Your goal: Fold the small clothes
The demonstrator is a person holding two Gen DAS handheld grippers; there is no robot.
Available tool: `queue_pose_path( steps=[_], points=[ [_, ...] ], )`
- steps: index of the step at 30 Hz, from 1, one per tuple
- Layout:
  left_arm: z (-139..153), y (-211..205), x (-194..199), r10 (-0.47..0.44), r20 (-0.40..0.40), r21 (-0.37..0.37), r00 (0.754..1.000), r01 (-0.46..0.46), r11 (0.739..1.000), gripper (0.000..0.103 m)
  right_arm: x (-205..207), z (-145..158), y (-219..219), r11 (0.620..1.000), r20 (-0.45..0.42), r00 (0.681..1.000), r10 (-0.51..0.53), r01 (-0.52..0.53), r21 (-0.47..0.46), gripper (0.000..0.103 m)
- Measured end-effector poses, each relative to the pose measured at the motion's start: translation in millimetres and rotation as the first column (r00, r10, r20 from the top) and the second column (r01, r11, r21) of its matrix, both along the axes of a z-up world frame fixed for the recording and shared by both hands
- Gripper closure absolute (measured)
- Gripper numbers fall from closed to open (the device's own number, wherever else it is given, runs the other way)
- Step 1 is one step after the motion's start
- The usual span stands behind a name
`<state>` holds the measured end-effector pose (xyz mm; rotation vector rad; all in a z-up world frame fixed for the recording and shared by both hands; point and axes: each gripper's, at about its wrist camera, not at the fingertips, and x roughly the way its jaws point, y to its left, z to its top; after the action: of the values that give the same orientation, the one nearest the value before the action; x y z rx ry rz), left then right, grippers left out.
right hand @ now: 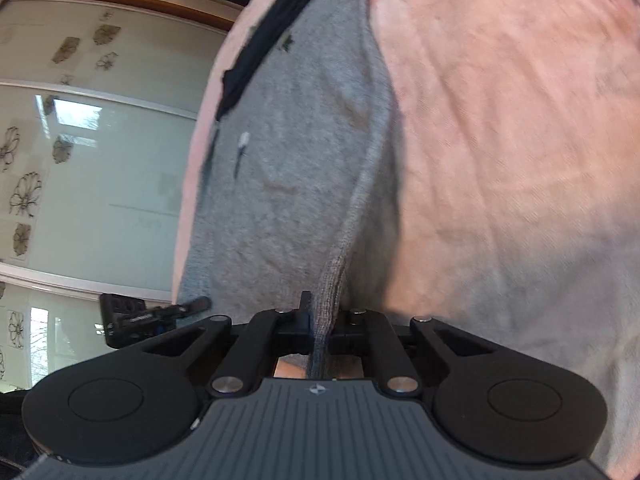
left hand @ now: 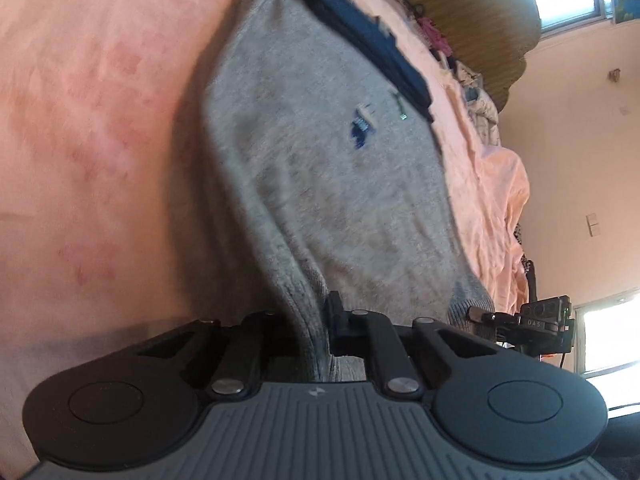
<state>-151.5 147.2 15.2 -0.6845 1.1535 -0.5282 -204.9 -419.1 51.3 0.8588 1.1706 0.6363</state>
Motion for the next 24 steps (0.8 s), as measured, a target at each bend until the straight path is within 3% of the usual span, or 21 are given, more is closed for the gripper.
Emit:
queue_pose_path(
  steps=[3, 7, 12, 15, 19, 22, 24],
  points=[
    [28, 1, 17, 0.008, 0.093, -0.043, 0.996, -0.004, 0.999, 0.094, 15, 24, -1, 0.999, 0.082, 0.996, -0.018, 0.015, 0.041, 0.09],
    [65, -2, 64, 0.043, 0.228, -0.11, 0.973, -0.018, 0.994, 0.095, 55, 61, -5, 0.989, 0.215, 0.974, -0.068, 0.037, 0.145, 0.09],
    [93, -11, 155, 0.105, 0.339, -0.15, 0.935, -0.056, 0.987, 0.095, 145, 79, -6, 0.971, 0.311, 0.939, -0.144, 0.074, 0.226, 0.09],
    [95, -14, 219, 0.136, 0.352, -0.142, 0.926, -0.091, 0.986, 0.095, 216, 71, -10, 0.957, 0.305, 0.932, -0.197, 0.115, 0.268, 0.09],
    [84, -24, 301, 0.168, 0.359, -0.055, 0.918, -0.158, 0.986, 0.095, 301, 48, -12, 0.943, 0.259, 0.933, -0.251, 0.175, 0.283, 0.09],
    [60, -20, 353, 0.225, 0.325, -0.002, 0.918, -0.238, 0.971, 0.095, 356, 17, -11, 0.937, 0.169, 0.945, -0.279, 0.23, 0.263, 0.09],
    [47, -13, 376, 0.275, 0.313, -0.008, 0.909, -0.287, 0.958, 0.095, 385, -6, -11, 0.937, 0.115, 0.95, -0.291, 0.258, 0.237, 0.09]
  ],
)
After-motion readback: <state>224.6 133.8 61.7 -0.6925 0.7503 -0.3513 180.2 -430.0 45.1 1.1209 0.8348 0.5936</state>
